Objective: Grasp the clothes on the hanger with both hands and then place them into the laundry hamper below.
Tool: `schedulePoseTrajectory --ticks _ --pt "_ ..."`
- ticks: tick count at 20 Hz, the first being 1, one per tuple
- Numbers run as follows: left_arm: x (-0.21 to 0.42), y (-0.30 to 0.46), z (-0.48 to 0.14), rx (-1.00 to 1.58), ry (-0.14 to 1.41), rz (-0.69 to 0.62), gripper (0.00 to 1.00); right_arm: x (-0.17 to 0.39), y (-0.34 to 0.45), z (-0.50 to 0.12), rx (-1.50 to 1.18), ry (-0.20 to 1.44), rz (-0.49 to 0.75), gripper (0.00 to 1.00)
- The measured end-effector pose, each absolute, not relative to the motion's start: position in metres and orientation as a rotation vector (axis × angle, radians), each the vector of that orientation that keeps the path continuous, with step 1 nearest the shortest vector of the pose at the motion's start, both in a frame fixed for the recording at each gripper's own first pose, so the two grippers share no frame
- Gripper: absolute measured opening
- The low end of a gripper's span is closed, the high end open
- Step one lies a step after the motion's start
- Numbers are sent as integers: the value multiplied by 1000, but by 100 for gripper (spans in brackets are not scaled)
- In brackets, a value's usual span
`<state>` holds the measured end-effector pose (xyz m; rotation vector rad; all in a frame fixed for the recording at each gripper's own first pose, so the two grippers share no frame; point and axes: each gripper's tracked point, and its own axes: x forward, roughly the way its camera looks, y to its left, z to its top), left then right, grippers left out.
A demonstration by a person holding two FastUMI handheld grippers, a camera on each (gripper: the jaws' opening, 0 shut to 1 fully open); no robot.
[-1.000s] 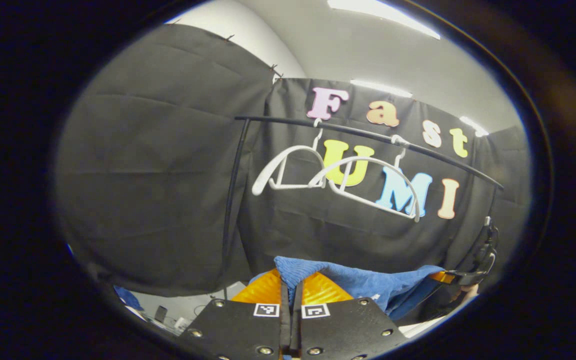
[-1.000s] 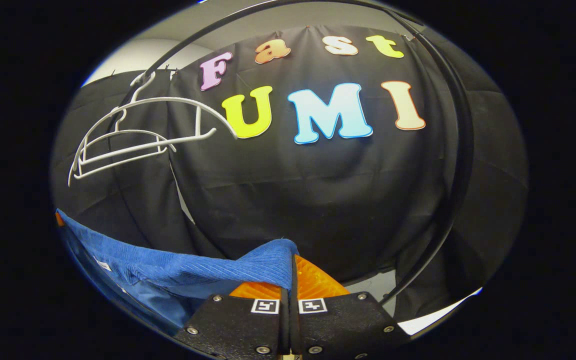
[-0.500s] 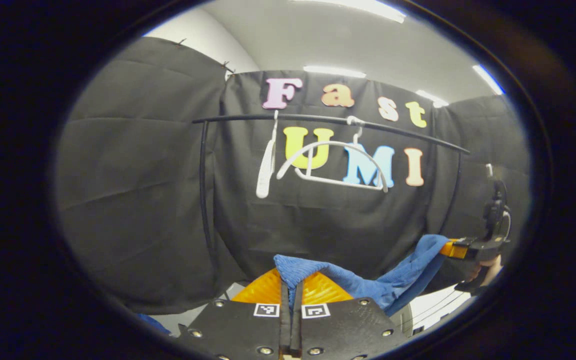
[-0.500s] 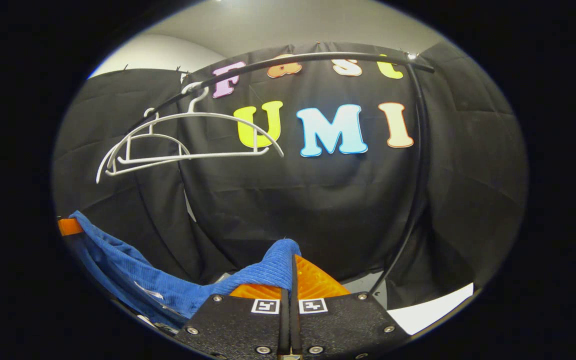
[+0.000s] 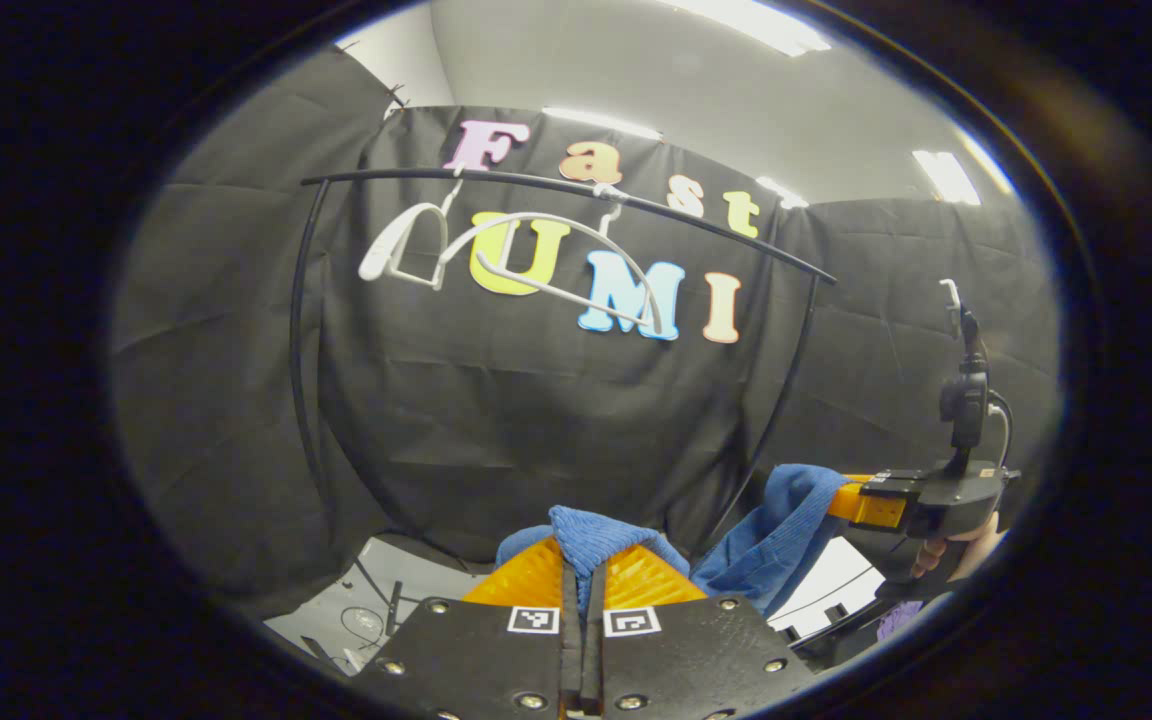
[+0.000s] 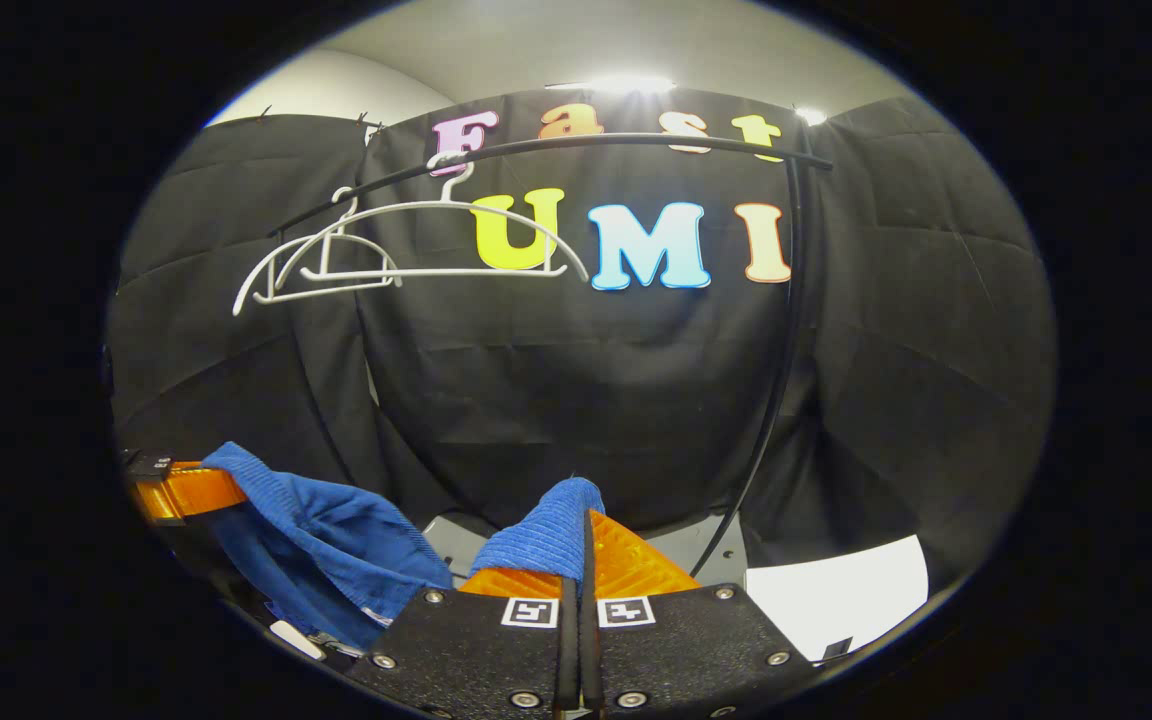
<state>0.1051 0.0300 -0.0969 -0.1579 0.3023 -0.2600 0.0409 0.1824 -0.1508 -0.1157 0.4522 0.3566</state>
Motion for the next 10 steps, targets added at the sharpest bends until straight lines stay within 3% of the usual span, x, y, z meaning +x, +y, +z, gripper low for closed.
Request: schedulePoseTrajectory --ticks 1,5,7,10 --pt "100 25 -101 -155 302 -271 5 33 186 -155 -113 462 363 0" --pt "99 12 -129 -177 342 -258 1 13 192 -184 -83 555 384 0" --pt "100 9 -155 -172 383 -241 5 19 189 -197 -77 599 386 1" --pt "108 9 -208 -128 451 -221 1 22 183 -228 -59 647 361 1"
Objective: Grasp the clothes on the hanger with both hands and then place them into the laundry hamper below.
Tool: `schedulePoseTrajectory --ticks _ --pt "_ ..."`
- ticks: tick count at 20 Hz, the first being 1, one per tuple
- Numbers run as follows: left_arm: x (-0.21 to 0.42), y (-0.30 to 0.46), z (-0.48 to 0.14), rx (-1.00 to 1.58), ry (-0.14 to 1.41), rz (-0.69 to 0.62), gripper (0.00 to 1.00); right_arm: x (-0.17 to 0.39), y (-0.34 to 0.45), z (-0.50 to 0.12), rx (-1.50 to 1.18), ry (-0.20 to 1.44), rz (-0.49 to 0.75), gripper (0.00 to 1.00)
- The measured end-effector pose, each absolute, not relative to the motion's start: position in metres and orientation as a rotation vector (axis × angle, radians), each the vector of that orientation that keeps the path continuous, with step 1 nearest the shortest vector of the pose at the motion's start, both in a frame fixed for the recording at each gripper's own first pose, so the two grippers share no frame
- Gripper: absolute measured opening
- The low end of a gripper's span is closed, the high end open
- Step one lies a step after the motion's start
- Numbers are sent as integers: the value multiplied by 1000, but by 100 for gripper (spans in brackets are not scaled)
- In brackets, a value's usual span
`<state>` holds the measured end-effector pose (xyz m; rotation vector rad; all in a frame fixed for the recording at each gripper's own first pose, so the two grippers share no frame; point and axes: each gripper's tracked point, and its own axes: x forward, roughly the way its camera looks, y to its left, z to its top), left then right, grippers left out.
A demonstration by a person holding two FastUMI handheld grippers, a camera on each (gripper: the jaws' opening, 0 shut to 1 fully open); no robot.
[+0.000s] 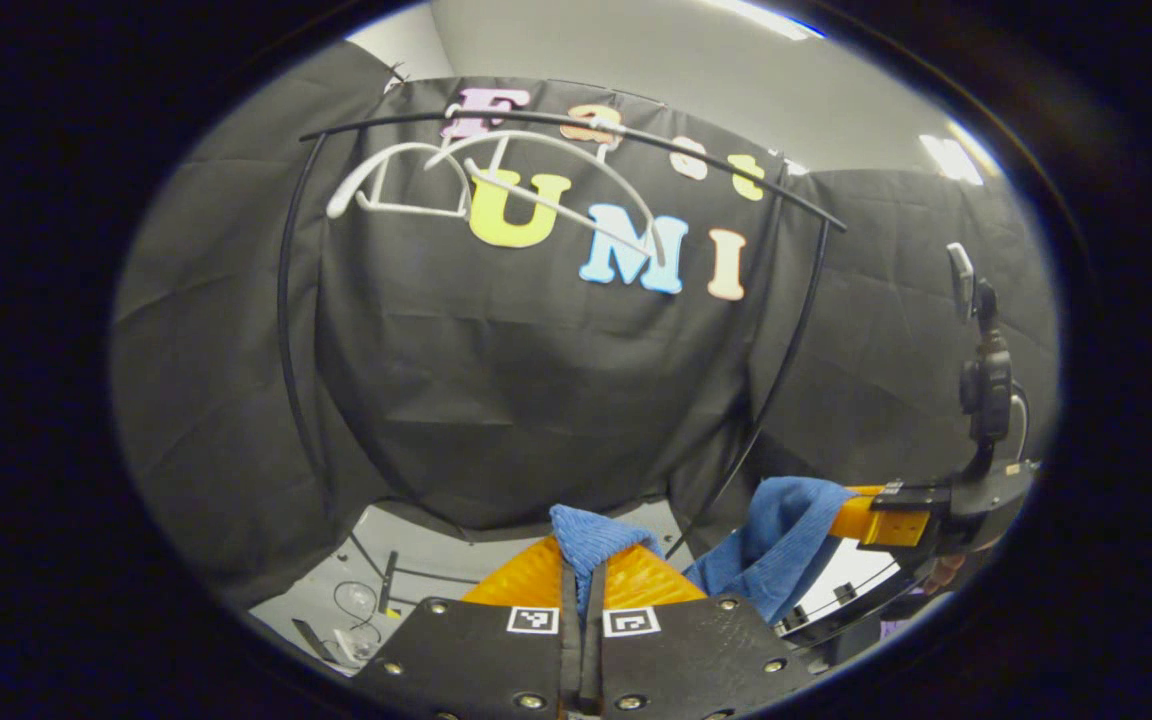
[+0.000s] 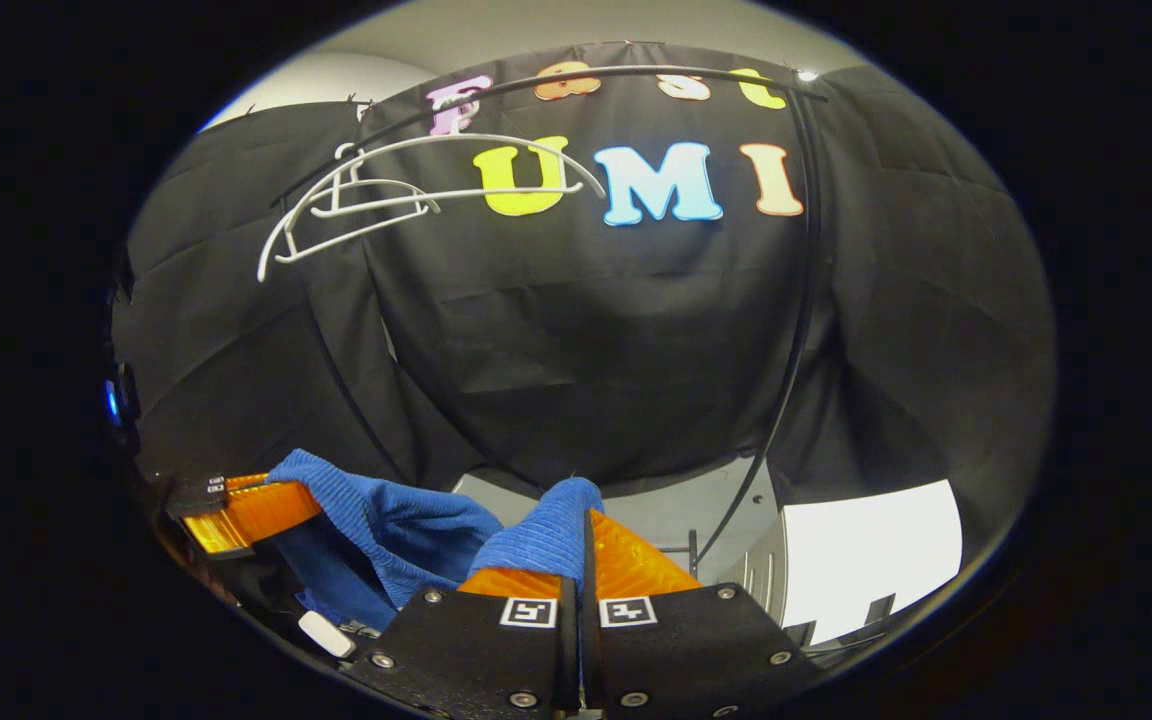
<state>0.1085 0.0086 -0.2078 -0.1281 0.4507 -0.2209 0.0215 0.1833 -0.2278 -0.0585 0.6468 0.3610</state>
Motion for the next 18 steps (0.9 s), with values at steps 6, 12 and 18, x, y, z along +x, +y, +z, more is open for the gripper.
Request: schedulePoseTrajectory --ticks 6,12,18 --pt "109 6 -279 -141 565 -238 2 10 181 -295 -83 763 315 2" --pt "124 15 -358 -30 648 -264 2 -1 171 -352 -59 880 227 2" --pt "139 25 -415 -81 767 -211 6 -1 177 -404 -56 988 164 3"
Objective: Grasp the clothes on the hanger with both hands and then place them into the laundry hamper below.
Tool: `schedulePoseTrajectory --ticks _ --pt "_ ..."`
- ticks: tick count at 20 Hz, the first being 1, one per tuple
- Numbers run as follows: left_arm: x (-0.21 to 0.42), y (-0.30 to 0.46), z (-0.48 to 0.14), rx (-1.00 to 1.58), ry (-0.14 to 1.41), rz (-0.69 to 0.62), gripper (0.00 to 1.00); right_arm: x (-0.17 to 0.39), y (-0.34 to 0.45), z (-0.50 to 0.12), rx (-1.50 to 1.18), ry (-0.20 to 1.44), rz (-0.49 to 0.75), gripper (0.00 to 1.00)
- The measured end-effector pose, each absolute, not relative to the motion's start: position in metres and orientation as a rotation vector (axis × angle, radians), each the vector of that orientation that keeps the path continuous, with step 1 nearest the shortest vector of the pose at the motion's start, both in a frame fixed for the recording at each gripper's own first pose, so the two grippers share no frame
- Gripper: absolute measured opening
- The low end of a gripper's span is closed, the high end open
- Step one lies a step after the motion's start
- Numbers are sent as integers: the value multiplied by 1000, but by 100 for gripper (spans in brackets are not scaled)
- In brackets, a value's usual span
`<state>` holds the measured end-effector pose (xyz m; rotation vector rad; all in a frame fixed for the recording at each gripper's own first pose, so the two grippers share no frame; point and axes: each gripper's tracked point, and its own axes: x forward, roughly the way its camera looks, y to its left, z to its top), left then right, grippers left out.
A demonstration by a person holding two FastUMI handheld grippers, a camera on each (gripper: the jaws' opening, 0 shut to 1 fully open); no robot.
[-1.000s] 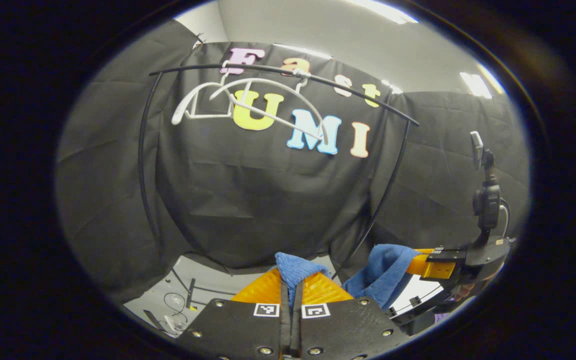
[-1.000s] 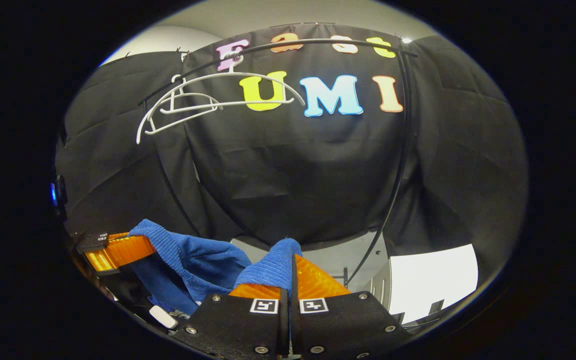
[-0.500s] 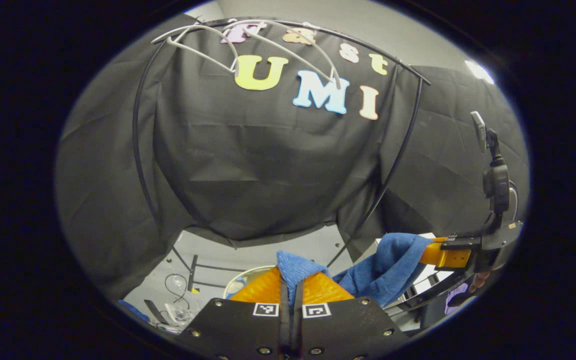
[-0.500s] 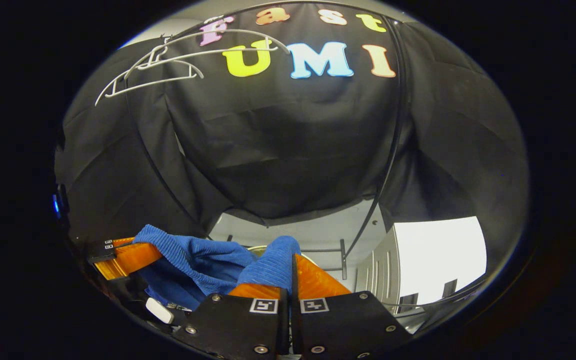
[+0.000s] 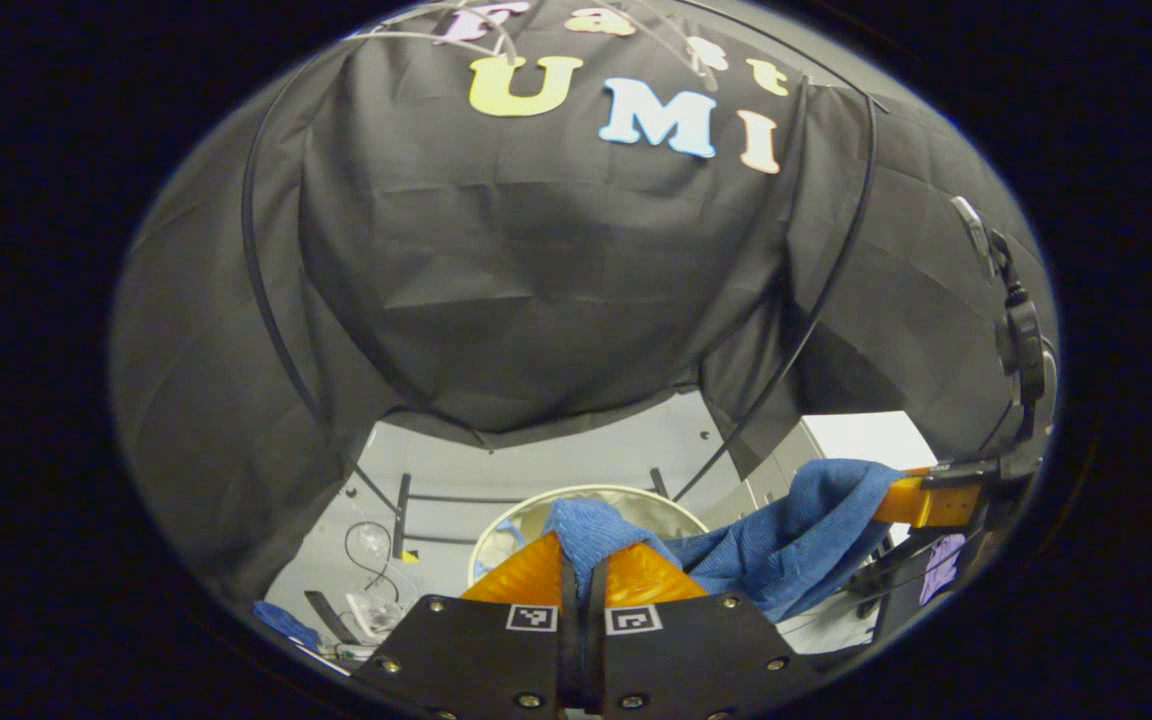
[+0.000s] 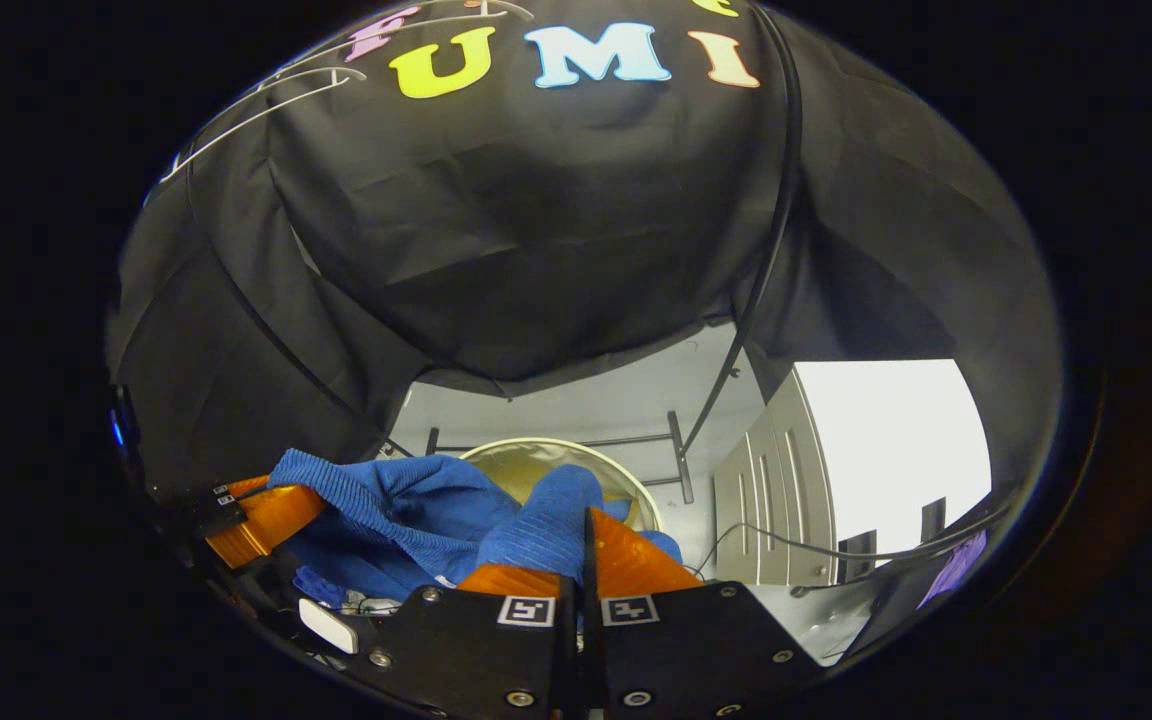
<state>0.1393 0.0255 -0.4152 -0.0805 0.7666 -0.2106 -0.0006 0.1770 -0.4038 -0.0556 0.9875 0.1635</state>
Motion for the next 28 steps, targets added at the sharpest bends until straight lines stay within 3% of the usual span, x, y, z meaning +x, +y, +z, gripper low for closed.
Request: schedulePoseTrajectory --ticks 4,15,16,17,18,20,21,23,24,25,28 --pt "143 30 -434 -152 814 -175 2 -2 173 -422 -51 1025 133 3" --pt "138 14 -464 -128 869 -247 5 3 174 -429 -42 1063 130 10" --pt "135 13 -466 -124 875 -250 5 4 173 -428 -40 1058 128 5" --pt "134 12 -469 -123 883 -254 5 5 173 -426 -38 1054 128 9" --pt "129 11 -468 -116 889 -255 5 5 173 -424 -35 1056 132 4" --pt "130 13 -457 -107 871 -250 19 4 174 -422 -27 1054 148 14" --pt "132 13 -452 -105 856 -252 43 4 173 -420 -20 1050 153 24" --pt "133 18 -446 -74 847 -254 92 -6 166 -414 -3 1034 149 60" --pt "132 26 -441 -45 839 -242 100 -9 160 -408 6 1020 138 78" --pt "133 31 -432 -22 827 -237 98 -11 154 -402 13 1004 125 96" --pt "131 37 -399 3 780 -222 100 -8 134 -376 42 948 93 96"
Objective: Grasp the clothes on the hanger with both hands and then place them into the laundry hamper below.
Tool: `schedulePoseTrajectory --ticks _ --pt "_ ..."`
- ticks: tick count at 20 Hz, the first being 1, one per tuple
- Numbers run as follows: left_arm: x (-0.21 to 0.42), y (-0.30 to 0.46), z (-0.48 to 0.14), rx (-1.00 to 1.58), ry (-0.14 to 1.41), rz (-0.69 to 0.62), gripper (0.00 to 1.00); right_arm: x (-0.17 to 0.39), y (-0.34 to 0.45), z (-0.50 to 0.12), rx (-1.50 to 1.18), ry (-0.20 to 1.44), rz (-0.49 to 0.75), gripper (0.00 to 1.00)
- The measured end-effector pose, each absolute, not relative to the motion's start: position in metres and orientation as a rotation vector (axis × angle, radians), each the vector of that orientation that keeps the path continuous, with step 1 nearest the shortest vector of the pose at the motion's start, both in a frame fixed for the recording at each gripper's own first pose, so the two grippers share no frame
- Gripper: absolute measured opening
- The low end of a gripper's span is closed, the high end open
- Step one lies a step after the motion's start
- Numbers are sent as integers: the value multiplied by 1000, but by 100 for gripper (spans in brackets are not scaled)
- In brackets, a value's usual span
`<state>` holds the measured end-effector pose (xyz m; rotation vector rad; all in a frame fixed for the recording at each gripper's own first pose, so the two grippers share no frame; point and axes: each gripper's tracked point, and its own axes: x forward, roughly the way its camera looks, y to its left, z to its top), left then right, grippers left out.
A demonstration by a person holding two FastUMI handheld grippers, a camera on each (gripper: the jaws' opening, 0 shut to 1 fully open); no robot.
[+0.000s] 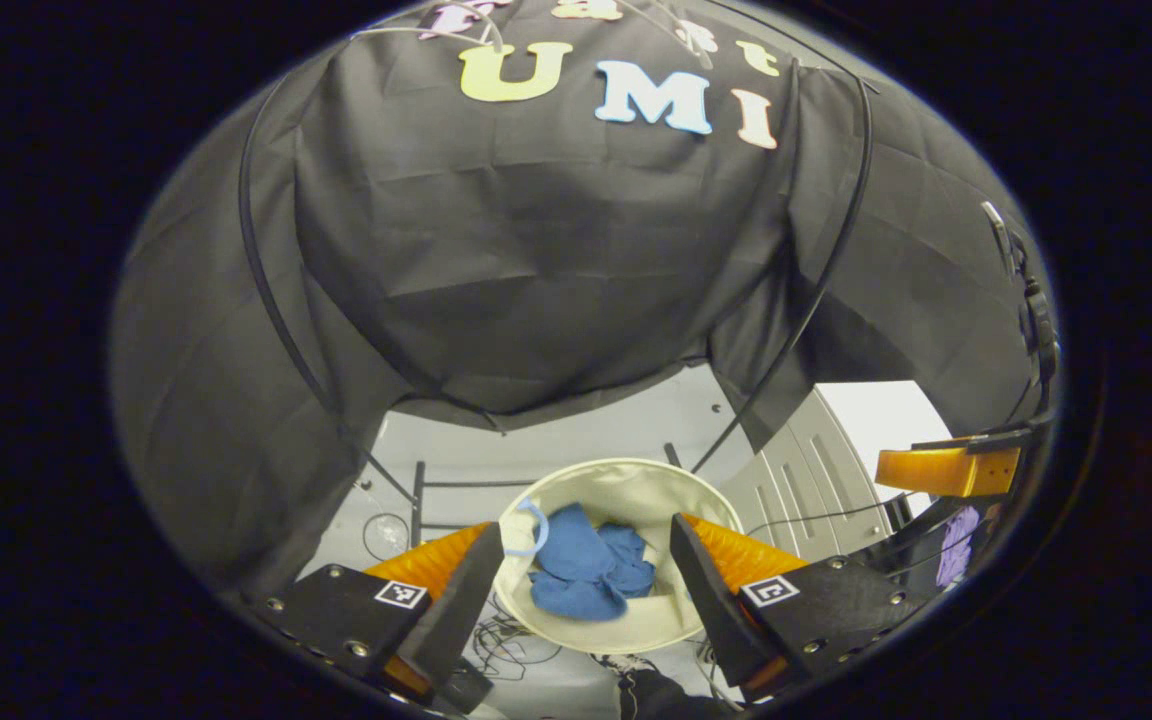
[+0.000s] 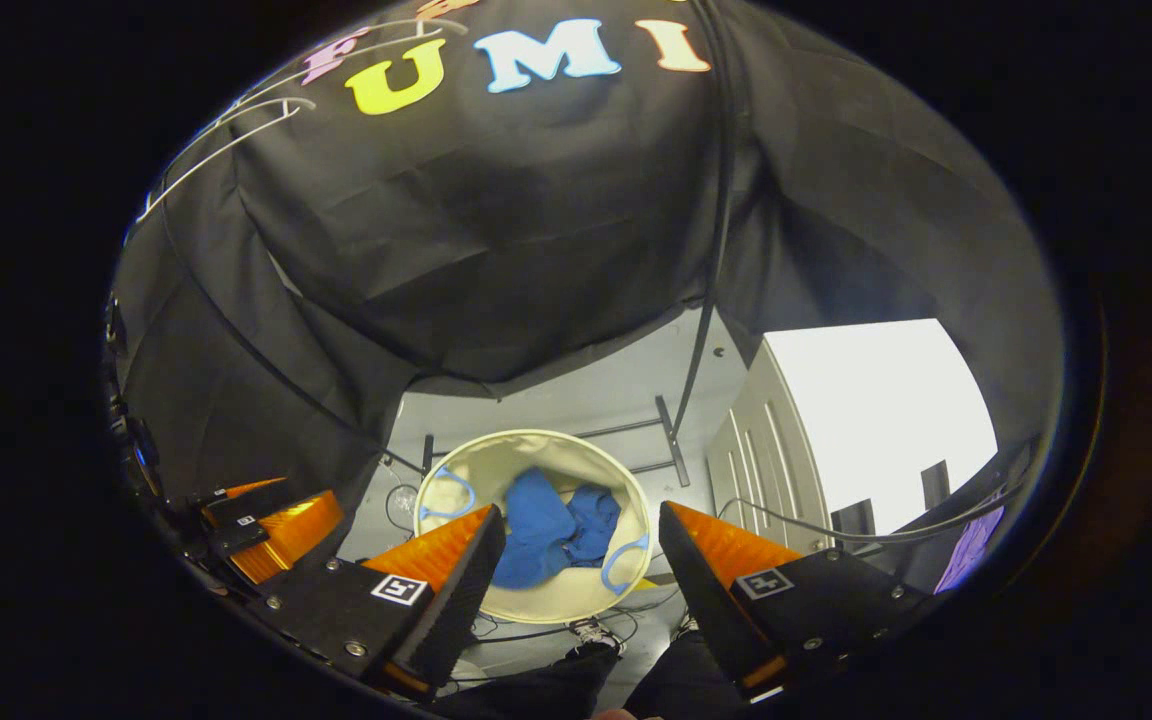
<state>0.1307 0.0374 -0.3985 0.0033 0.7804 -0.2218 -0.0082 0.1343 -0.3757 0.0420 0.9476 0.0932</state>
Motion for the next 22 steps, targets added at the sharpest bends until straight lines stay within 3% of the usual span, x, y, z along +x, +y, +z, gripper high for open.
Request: schedulePoseTrajectory --ticks 9,14,15,16,17,18,20,22 --pt "143 21 -240 41 550 -222 100 46 86 -259 25 676 34 96" --pt "174 -1 -126 53 343 -221 100 75 59 -157 -2 408 12 96" --pt "181 -5 -102 42 304 -211 100 79 49 -134 -6 353 2 92" --pt "184 -10 -80 21 267 -205 100 83 40 -111 -15 298 -8 96" --pt "188 -14 -54 -7 230 -199 100 84 30 -89 -25 246 -18 92" --pt "192 -17 -32 -36 191 -190 100 86 21 -65 -30 196 -23 96" --pt "196 -21 17 -80 118 -176 100 91 4 -18 -25 84 -33 95" --pt "196 -10 75 -94 50 -151 100 97 -18 21 0 7 -54 91"
